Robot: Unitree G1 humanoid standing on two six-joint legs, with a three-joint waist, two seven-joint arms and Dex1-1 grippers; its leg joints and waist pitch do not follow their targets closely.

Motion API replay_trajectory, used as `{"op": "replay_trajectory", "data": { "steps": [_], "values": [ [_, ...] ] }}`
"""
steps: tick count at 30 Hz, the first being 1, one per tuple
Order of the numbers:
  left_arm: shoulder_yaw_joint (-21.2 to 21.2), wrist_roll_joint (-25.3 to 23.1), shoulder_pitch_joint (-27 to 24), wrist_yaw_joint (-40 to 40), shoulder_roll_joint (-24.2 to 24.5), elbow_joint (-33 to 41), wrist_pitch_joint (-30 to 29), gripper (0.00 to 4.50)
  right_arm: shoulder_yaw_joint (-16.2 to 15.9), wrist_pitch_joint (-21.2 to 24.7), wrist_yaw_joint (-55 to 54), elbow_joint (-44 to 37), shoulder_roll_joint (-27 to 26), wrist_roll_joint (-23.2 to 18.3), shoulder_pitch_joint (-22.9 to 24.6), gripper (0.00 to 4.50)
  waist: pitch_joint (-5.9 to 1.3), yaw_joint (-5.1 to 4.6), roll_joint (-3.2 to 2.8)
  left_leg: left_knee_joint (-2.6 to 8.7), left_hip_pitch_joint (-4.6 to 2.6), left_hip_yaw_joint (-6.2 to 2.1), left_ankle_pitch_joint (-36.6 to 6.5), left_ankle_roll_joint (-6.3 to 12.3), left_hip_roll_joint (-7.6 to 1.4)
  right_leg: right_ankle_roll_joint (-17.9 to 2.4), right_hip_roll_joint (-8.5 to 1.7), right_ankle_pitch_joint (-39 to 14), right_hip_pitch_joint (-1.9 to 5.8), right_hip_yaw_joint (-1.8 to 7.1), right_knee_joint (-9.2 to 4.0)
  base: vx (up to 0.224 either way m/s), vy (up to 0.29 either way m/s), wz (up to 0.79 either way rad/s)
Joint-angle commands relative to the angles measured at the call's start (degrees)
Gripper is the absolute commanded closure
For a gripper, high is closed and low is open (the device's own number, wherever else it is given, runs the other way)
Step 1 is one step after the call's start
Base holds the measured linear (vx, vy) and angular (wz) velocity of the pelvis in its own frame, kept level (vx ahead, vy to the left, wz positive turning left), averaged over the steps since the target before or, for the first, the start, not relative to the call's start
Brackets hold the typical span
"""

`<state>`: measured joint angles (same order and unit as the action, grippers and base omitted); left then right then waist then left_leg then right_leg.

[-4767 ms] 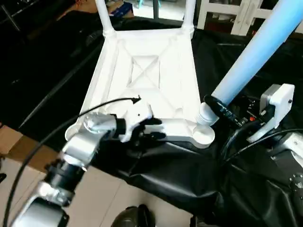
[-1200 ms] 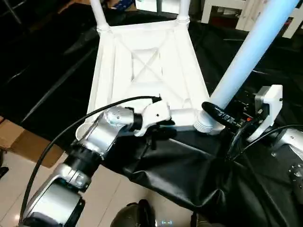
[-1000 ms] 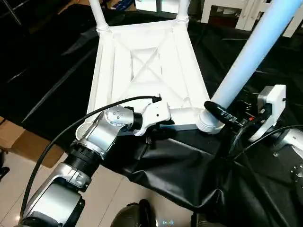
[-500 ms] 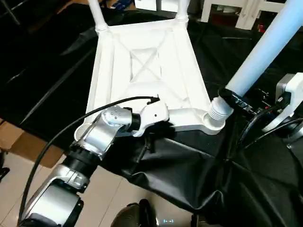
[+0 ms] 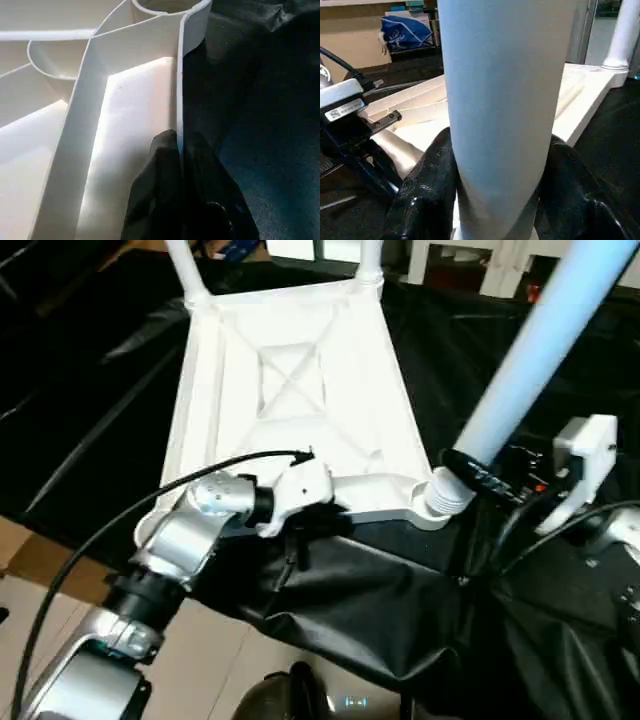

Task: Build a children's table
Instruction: Insert table leg to table base

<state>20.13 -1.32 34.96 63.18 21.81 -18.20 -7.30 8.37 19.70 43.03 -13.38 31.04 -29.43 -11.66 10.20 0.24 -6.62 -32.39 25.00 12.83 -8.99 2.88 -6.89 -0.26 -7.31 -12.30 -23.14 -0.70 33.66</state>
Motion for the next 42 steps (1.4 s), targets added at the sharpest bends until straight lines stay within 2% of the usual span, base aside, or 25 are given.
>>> {"op": "replay_trajectory", "data": {
  "steps": [1,4,7,12,16,20,24,33,35,40,41,42],
  "values": [
    [3.03,-1.31,-2.85,1.52,0.86,-1.96,-1.58,4.46,-1.54,1.0,0.82,0.26,0.11,0.27,-0.04,2.64,-3.62,0.1,1.96,4.07,-2.87,-3.29,-6.58,8.29,-5.74,-12.85,-2.12,3.15,1.34,0.84,-2.6,0.0,0.0,0.0],
    [2.93,-1.55,-2.68,1.38,0.69,-2.16,-1.51,4.46,-2.51,1.31,1.58,-0.1,0.51,0.17,-0.15,2.64,-3.67,0.06,1.99,3.89,-2.9,-3.24,-5.65,8.84,-5.69,-12.96,-2.13,3.87,1.35,0.83,-2.5,0.0,0.0,0.0],
    [3.07,-1.74,-2.66,1.28,0.61,-1.9,-1.59,4.46,-4.86,1.13,3.57,0.13,1.33,1.45,0.09,2.64,-3.81,0.1,2.02,3.78,-2.88,-3.25,-5.0,9.21,-5.73,-13.02,-2.17,3.99,1.49,0.81,-2.38,0.0,0.0,0.0],
    [3.18,-1.71,-2.44,1.31,0.45,-1.99,-1.52,4.46,-6.19,0.8,4.51,0.63,1.55,2.45,-0.35,2.64,-4.02,0.14,2.12,3.55,-2.86,-3.22,-4.16,9.81,-5.72,-13.47,-2.21,5.12,1.58,0.81,-2.22,0.0,0.0,0.0],
    [3.12,-1.97,-2.0,1.0,0.27,-2.78,-1.12,4.46,-8.08,-1.19,5.54,1.2,3.05,5.26,-0.71,2.64,-4.19,0.17,2.04,3.37,-2.82,-3.18,-3.48,10.31,-5.67,-13.86,-2.16,5.7,1.66,0.75,-2.07,0.0,0.0,0.0],
    [3.11,-2.0,-1.74,0.92,0.02,-3.0,-1.02,4.46,-8.27,-2.32,5.66,1.84,3.11,6.17,-0.51,2.64,-4.28,0.24,2.11,3.39,-2.75,-3.24,-4.79,9.87,-5.76,-14.21,-2.3,3.94,1.76,0.82,-2.11,0.0,0.0,0.0],
    [3.21,-1.99,-1.67,1.12,-0.01,-3.2,-0.73,4.46,-7.68,-4.33,4.38,3.26,2.62,7.49,-0.47,2.64,-4.54,0.24,1.91,3.26,-2.93,-3.23,-4.53,9.85,-5.77,-14.6,-2.18,4.52,1.71,0.81,-1.98,0.0,0.0,0.0],
    [3.21,-0.63,-2.87,3.86,1.08,-1.27,-0.93,4.46,-5.46,-5.8,4.91,5.94,3.41,6.79,-0.51,2.64,-5.21,0.33,2.02,2.67,-2.87,-3.24,-1.24,11.61,-5.66,-15.83,-2.04,9.36,2.0,0.62,-1.43,0.0,0.0,0.0],
    [3.18,-0.63,-2.93,3.97,1.17,-1.26,-0.87,4.46,-5.46,-5.75,5.11,5.87,3.42,6.45,-0.45,2.64,-5.22,0.38,2.07,2.62,-2.81,-3.19,-1.61,11.92,-5.66,-15.92,-2.08,9.28,2.04,0.62,-1.41,0.0,0.0,0.0],
    [3.17,-0.65,-3.03,3.91,1.29,-1.18,-0.78,4.46,-7.17,-5.39,6.48,4.68,3.42,5.66,0.62,2.64,-5.24,0.39,2.15,2.71,-2.83,-3.25,-3.08,11.24,-5.73,-16.09,-2.07,7.13,2.06,0.6,-1.46,0.0,0.0,0.0],
    [3.11,-0.63,-2.98,3.77,1.25,-1.24,-0.78,4.46,-7.35,-5.22,6.62,4.6,3.33,5.48,0.68,2.64,-5.21,0.35,2.44,2.76,-2.82,-3.22,-3.2,11.23,-5.75,-16.09,-2.04,7.01,2.06,0.62,-1.52,0.0,0.0,0.0],
    [3.11,-0.63,-2.98,3.77,1.25,-1.24,-0.78,4.46,-7.35,-5.22,6.62,4.6,3.33,5.48,0.68,2.64,-5.22,0.41,2.33,2.74,-2.8,-3.24,-3.2,11.18,-5.72,-16.12,-2.1,6.9,2.08,0.63,-1.46,0.0,0.0,0.0]
  ]
}}
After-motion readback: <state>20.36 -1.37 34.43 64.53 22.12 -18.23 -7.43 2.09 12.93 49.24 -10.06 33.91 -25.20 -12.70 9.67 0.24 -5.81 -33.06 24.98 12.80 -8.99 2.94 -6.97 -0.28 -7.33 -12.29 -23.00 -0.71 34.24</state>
